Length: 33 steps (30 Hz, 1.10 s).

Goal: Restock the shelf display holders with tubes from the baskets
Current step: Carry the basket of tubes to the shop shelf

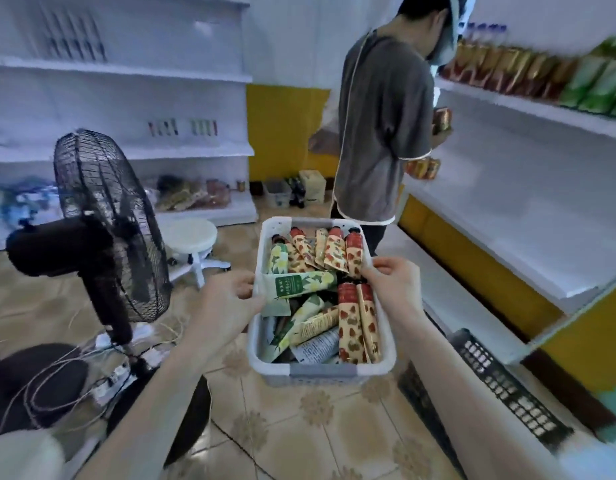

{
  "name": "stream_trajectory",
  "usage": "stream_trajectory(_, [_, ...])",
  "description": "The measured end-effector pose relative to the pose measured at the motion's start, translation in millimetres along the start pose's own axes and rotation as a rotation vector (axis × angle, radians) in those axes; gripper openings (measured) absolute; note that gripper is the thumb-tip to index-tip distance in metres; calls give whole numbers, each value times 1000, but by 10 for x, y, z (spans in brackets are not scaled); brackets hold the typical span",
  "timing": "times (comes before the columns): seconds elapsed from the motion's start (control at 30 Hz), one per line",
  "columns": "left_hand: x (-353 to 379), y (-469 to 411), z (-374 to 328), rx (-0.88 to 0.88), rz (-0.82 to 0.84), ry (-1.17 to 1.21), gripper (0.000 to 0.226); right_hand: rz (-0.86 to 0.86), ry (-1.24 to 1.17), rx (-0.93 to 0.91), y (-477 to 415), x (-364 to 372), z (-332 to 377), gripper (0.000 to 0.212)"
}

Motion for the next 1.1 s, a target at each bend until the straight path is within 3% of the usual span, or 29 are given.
stream_trajectory(0.17, [-115, -427, 218, -107, -123, -83, 16, 149, -4, -45, -635, 493, 205, 18])
stream_trajectory(0.3, [-217, -823, 422, -151, -179, -132, 23, 226, 9, -59, -1144, 929, 322, 6])
stream_trajectory(0.37, [-271, -1038, 502, -151, -219, -169, 34, 242, 7, -63, -1377, 1146, 380, 8])
stream_trajectory(0.57, [-366, -1739, 749, -191, -237, -204, 18, 245, -2, -38, -2047, 1638, 523, 11])
stream_trajectory(1.1, [-305, -4254, 1696, -273, -347, -192, 26, 366, 26, -55, -4563, 2928, 1173, 9])
Point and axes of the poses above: each hand's wrist, its own y-axis away from the middle knuckle, its own x-axis out of the palm, z = x × y, the point moved 3 cm from there along -y, towards the middle knuckle, and after that the axes turned 10 degrees about x, right-handed, at the moved point
